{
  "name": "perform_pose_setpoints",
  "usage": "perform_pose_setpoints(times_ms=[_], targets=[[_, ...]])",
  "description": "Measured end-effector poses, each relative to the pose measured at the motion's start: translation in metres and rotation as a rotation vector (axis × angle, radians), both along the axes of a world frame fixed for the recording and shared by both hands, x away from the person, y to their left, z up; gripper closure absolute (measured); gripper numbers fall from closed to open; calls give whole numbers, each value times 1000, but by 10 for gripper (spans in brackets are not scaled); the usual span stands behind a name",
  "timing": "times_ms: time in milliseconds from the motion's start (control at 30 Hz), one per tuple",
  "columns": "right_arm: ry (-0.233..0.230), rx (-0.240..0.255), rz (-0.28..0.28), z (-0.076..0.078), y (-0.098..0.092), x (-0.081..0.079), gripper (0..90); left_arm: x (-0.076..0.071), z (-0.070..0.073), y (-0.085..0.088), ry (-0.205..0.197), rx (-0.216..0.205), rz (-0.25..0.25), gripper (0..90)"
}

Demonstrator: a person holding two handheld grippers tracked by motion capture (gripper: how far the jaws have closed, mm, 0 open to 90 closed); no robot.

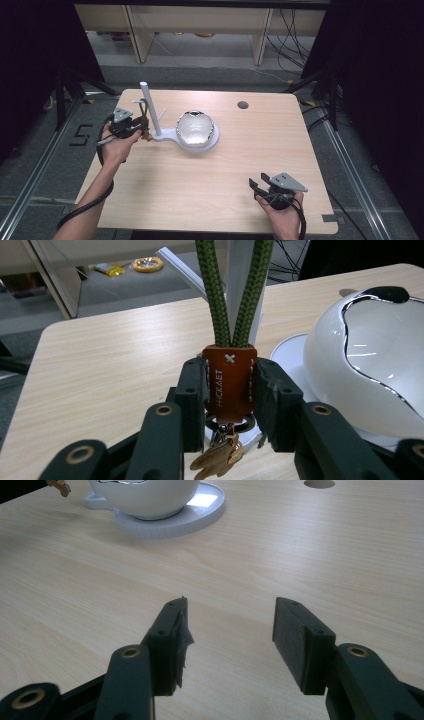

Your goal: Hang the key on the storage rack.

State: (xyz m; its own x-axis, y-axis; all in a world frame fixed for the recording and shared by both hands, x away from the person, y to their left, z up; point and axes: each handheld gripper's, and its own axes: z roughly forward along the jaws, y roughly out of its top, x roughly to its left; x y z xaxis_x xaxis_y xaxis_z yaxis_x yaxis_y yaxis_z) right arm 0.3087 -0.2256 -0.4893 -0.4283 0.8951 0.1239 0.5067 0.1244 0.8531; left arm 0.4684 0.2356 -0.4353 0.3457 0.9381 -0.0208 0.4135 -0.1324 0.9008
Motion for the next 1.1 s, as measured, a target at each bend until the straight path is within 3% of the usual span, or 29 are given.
perform_pose_setpoints(times_ms=[33, 300, 333, 367, 533, 567, 600, 700, 733, 767, 967, 1033, 1067, 1100], targets=[[-30, 0, 14, -2, -1, 3, 493, 0, 0, 0, -5, 6, -3, 649], [-33, 4, 9, -2, -4, 3, 492, -15, -3, 5, -64, 10, 7, 502], [-17, 0, -6, -1, -4, 1, 492, -18, -3, 6, -75, 14, 5, 492], [-35, 1, 7, -1, -5, 3, 492, -21, -4, 7, -86, 12, 0, 479], [-35, -14, -2, -1, -6, 2, 492, -39, -7, 13, -135, 5, -3, 394], [-11, 21, -16, -2, -4, 1, 491, -43, -8, 14, -140, -1, -2, 382], [-36, -16, 1, -2, -7, 3, 491, -50, -11, 16, -150, -6, -2, 369], [-36, -18, 0, -2, -7, 3, 491, -60, -16, 19, -166, -14, -6, 341], [-12, 17, -15, -3, -4, 1, 491, -63, -16, 20, -165, -14, -7, 332], [-29, 5, 8, -3, -6, 3, 491, -67, -18, 21, -168, -17, -9, 327], [-42, -21, -2, -4, -6, 4, 491, -87, -34, 27, -154, -5, -40, 323], [-11, 16, -17, -3, -4, 1, 491, -95, -41, 28, -153, -8, -46, 323], [-18, -6, -6, -2, -5, 2, 491, -98, -45, 28, -152, -6, -50, 323], [10, 9, -18, -1, -4, -1, 491, -101, -47, 27, -147, -6, -46, 323]])
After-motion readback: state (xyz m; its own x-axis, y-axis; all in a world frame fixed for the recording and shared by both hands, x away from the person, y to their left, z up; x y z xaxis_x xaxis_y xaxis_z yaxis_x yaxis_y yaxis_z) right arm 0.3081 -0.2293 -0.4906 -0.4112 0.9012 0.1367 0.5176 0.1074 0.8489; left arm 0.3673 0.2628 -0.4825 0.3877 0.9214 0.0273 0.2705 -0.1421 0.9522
